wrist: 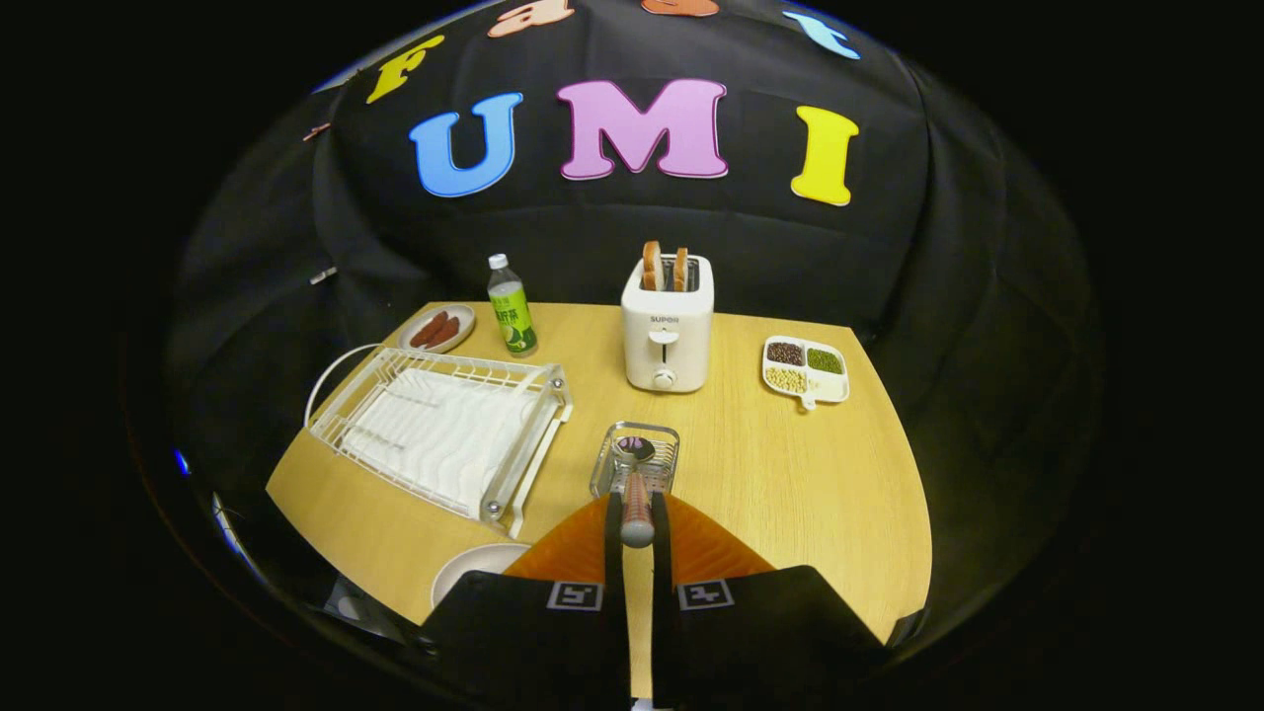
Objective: Take the plate from the dish rack, then take the spoon from the basket and place it into the plate.
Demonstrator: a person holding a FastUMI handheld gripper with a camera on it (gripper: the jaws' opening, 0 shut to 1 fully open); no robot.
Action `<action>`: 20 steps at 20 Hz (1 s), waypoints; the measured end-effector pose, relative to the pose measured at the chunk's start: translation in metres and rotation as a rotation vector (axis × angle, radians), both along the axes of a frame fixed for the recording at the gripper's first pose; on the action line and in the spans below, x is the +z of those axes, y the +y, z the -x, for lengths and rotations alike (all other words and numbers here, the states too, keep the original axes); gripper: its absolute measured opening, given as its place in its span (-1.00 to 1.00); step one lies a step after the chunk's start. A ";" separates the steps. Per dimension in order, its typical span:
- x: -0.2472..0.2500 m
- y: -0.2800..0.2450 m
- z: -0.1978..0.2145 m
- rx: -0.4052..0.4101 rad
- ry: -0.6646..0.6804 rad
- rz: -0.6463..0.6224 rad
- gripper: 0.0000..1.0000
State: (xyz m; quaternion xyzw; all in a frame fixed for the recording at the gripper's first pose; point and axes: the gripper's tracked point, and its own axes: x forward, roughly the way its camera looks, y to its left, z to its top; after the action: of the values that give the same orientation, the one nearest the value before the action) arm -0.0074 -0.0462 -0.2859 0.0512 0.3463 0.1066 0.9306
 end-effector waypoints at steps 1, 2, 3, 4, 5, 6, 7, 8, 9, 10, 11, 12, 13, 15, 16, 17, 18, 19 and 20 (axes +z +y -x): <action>0.009 0.004 0.012 0.007 -0.011 -0.017 -0.75; 0.016 0.010 0.025 0.014 -0.017 -0.038 -0.75; 0.020 0.017 0.039 0.025 -0.018 -0.055 -0.74; 0.020 0.022 0.051 0.031 -0.013 -0.063 -0.75; 0.017 0.028 0.064 0.043 0.001 -0.067 -0.74; 0.012 0.033 0.076 0.049 0.021 -0.070 -0.74; 0.007 0.039 0.087 0.059 0.039 -0.077 -0.74; 0.001 0.046 0.095 0.069 0.055 -0.085 -0.74; -0.009 0.053 0.103 0.084 0.076 -0.089 -0.74; -0.019 0.059 0.110 0.096 0.101 -0.086 -0.74; -0.030 0.064 0.115 0.107 0.123 -0.080 -0.74; -0.042 0.069 0.119 0.116 0.143 -0.076 -0.74; -0.053 0.074 0.121 0.119 0.160 -0.074 -0.74; -0.069 0.084 0.124 0.129 0.180 -0.073 -0.74; -0.075 0.088 0.124 0.131 0.183 -0.072 -0.74; -0.079 0.090 0.124 0.129 0.186 -0.074 -0.75; -0.082 0.095 0.124 0.126 0.192 -0.086 -0.74; -0.084 0.101 0.125 0.131 0.202 -0.098 -0.74; -0.085 0.104 0.125 0.135 0.209 -0.106 -0.75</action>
State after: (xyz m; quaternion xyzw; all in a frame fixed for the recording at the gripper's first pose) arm -0.1328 0.0580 -0.3710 0.0879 0.4377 0.1812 0.8763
